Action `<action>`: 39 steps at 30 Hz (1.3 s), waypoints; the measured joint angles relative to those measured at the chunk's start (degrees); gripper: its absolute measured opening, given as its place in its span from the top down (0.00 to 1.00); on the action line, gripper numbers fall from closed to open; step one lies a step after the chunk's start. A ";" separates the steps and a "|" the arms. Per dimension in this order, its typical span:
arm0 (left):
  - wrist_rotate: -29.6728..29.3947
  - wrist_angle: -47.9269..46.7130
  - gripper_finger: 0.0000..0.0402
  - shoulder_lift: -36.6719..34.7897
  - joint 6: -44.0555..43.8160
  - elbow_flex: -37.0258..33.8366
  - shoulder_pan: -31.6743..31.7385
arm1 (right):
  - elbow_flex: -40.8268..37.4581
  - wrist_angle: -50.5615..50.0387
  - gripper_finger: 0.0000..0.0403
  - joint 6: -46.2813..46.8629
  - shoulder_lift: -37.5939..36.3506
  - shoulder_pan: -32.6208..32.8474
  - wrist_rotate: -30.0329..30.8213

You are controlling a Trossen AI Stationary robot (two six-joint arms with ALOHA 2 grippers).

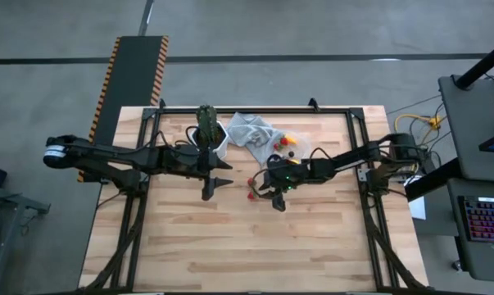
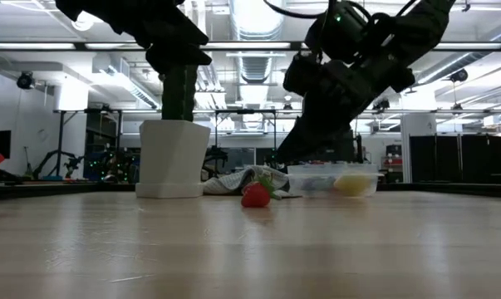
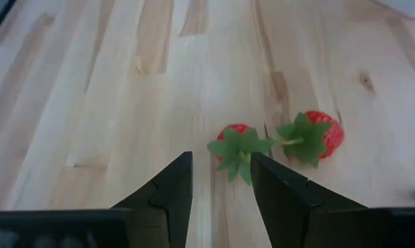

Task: Pick and placing Produce into tupperware
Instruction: Put the bottom strawberry into the transparent bin

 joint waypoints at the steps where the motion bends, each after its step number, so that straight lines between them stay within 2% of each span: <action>1: -0.01 -0.01 0.45 0.01 0.00 0.00 0.00 | -0.02 0.72 0.65 0.00 0.64 0.00 0.00; 9: 0.01 0.04 0.45 0.01 0.00 0.00 0.00 | -0.04 2.80 0.65 -0.72 2.54 -0.02 0.31; 18: -0.01 0.04 0.45 0.00 -0.02 0.00 0.00 | -0.04 2.89 0.65 -2.58 3.39 -0.02 4.57; 25: 0.00 0.06 0.45 0.00 -0.02 0.00 -0.01 | -0.09 5.95 0.66 -2.47 6.83 -0.13 4.55; 39: 0.01 0.04 0.45 0.00 -0.02 0.00 0.00 | -0.07 6.07 0.66 -1.51 6.61 -0.13 4.50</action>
